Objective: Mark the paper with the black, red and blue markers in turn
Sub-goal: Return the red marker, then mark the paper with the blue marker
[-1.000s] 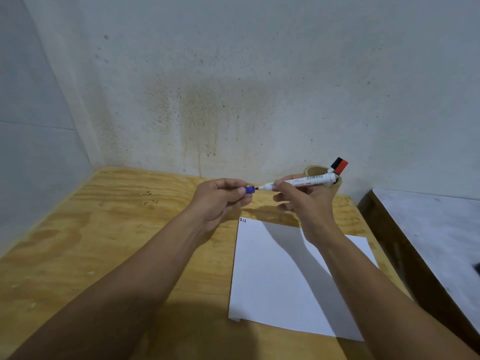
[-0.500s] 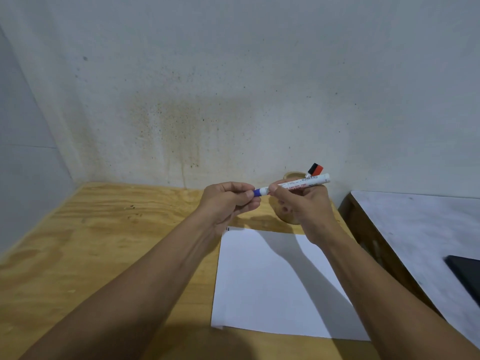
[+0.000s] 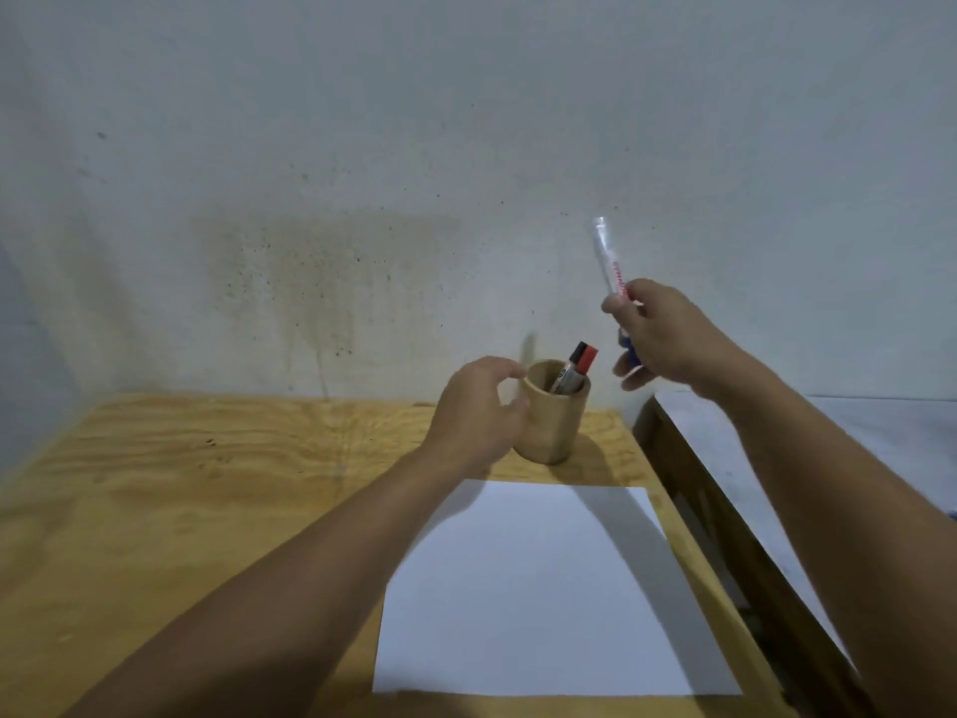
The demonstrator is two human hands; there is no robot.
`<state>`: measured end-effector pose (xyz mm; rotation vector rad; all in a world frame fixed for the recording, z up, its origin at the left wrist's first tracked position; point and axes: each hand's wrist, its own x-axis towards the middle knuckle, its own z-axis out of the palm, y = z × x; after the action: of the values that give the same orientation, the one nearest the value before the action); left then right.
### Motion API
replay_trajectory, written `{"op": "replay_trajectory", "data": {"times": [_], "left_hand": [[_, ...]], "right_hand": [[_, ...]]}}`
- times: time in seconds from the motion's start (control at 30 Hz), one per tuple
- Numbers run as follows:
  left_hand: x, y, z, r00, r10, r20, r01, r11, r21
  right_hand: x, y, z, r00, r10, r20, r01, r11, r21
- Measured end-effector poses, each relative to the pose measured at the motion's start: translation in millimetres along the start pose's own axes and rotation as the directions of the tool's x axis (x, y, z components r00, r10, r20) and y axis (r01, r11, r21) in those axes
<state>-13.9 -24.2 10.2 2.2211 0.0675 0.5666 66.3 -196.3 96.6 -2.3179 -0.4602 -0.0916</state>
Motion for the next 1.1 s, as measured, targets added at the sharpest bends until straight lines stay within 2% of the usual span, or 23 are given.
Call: {"op": "replay_trajectory", "data": {"times": [0.1, 0.2, 0.37, 0.7, 0.8, 0.93, 1.1], "left_hand": [[3, -3, 4, 0.979, 0.155, 0.135, -0.182, 0.959, 0.217], [3, -8, 7, 0.958, 0.219, 0.188, -0.274, 0.895, 0.352], [4, -10, 8, 0.947, 0.269, 0.174, -0.317, 0.863, 0.393], [4, -10, 4, 0.959, 0.179, 0.219, -0.253, 0.888, 0.384], [6, -11, 5, 0.960, 0.156, 0.234, -0.241, 0.887, 0.395], [5, -9, 4, 0.961, 0.141, 0.240, -0.231, 0.885, 0.403], [5, -9, 3, 0.959, 0.134, 0.250, -0.228, 0.887, 0.401]], "right_hand": [[14, -1, -17, 0.999, -0.052, 0.014, 0.053, 0.948, -0.313], [22, -4, -18, 0.992, -0.122, 0.042, 0.128, 0.902, -0.412], [30, -5, -1, 0.975, -0.099, 0.196, 0.187, 0.843, -0.504], [33, 22, 29, 0.997, -0.066, 0.029, 0.071, 0.962, -0.263], [31, 25, 31, 0.999, -0.054, 0.007, 0.054, 0.979, -0.198], [26, 28, 37, 0.992, -0.047, -0.114, 0.030, 0.988, -0.150], [25, 26, 32, 0.980, -0.031, -0.195, 0.016, 0.997, -0.076]]}}
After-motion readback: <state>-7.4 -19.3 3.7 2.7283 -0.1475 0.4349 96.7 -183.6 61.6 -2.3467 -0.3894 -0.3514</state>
